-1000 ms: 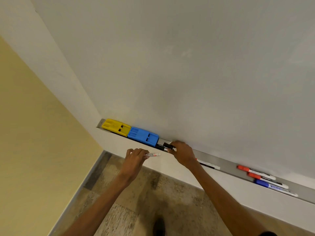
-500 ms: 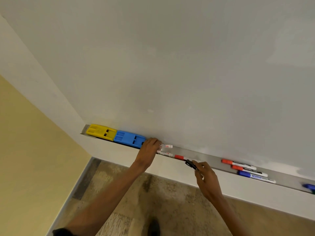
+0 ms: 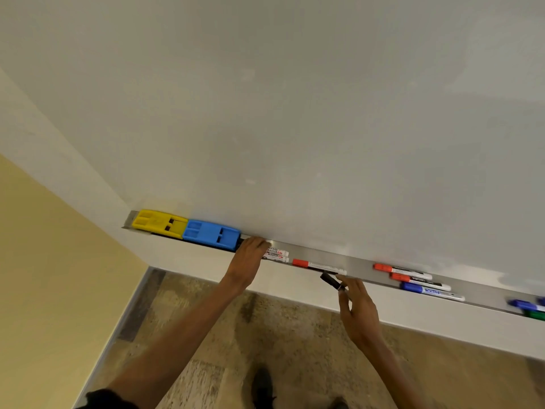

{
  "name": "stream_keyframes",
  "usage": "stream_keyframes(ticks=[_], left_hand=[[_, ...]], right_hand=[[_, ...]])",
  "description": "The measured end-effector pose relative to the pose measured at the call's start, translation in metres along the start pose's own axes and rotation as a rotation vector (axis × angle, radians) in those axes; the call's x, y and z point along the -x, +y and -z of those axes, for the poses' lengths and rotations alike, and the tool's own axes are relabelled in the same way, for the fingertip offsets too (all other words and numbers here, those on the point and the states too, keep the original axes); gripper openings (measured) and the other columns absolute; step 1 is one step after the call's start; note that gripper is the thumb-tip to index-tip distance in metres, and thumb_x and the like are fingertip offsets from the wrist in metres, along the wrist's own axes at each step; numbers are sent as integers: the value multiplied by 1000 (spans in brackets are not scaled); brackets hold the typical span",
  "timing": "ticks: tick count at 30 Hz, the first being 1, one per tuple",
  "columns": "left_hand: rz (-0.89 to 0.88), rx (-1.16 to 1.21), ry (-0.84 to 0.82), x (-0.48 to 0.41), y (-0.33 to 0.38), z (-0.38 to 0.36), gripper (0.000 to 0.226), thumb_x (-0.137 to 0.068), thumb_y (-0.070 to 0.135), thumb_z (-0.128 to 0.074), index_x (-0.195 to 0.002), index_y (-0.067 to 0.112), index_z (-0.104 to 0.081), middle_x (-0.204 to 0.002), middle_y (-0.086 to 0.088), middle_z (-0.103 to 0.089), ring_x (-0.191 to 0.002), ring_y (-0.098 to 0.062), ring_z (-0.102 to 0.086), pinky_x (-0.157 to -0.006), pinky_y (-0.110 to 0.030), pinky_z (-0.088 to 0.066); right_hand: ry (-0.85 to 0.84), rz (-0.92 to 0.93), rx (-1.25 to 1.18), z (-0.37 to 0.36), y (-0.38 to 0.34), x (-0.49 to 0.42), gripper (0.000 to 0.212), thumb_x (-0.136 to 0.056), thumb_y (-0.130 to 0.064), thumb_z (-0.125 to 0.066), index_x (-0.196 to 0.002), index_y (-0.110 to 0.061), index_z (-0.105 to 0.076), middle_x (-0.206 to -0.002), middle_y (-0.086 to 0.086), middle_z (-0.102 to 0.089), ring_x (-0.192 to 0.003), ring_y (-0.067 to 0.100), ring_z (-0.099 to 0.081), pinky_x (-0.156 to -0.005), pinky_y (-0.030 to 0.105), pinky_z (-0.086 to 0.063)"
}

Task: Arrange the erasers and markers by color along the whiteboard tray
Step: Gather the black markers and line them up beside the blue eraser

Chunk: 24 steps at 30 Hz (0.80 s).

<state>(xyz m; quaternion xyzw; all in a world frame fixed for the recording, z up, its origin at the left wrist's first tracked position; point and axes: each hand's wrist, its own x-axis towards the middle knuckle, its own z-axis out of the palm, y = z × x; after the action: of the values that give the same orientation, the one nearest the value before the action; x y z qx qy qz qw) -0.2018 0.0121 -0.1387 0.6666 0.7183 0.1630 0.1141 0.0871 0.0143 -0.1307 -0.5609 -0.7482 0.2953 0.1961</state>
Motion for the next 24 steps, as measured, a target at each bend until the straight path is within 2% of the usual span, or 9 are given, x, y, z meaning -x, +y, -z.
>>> stream_keyframes(ticks=[5, 9, 13, 17, 20, 24], left_hand=[[13, 29, 20, 4, -1, -1, 41, -93, -1, -48, -132, 10, -51, -137, -10, -53, -127, -24, -46, -110, -34, -37], [58, 30, 106, 11, -5, 5, 48, -88, -12, -49, -132, 5, -51, -135, -17, -55, -126, -32, -49, -109, -41, -39], [128, 10, 192, 23, -17, 18, 51, -78, -19, -55, -124, 1, -57, -123, -20, -63, -116, -37, -58, -99, -45, -48], [172, 16, 247, 43, -28, 26, 48, -77, -16, -64, -121, 2, -60, -119, -19, -65, -111, -35, -61, -96, -45, -51], [173, 24, 268, 61, -33, 27, 52, -72, -18, -69, -120, 1, -60, -116, -19, -66, -108, -34, -63, -94, -44, -53], [133, 60, 275, 83, -38, 28, 43, -79, -9, -67, -119, 4, -60, -114, -16, -66, -105, -30, -62, -94, -41, -53]], right_hand=[[60, 30, 1, -10, -22, -20, 29, -96, -16, -52, -125, -23, -54, -122, -2, -60, -104, 14, -60, -89, 35, -53], [107, 107, 16, -27, -48, -40, 23, -97, -18, -53, -119, -23, -59, -115, -2, -64, -100, 13, -58, -87, 28, -48], [137, 254, 88, -50, -83, -61, 21, -92, -8, -58, -111, -15, -65, -106, 3, -69, -98, 21, -61, -87, 35, -49], [146, 413, 229, -79, -108, -75, 36, -77, 6, -71, -107, -12, -69, -100, 3, -72, -94, 24, -65, -86, 36, -51], [138, 440, 268, -98, -116, -82, 43, -72, 10, -72, -109, -11, -69, -103, 5, -72, -96, 24, -65, -86, 36, -51], [113, 468, 281, -113, -121, -91, 48, -67, 13, -72, -110, -8, -68, -106, 8, -70, -99, 26, -65, -85, 36, -52]])
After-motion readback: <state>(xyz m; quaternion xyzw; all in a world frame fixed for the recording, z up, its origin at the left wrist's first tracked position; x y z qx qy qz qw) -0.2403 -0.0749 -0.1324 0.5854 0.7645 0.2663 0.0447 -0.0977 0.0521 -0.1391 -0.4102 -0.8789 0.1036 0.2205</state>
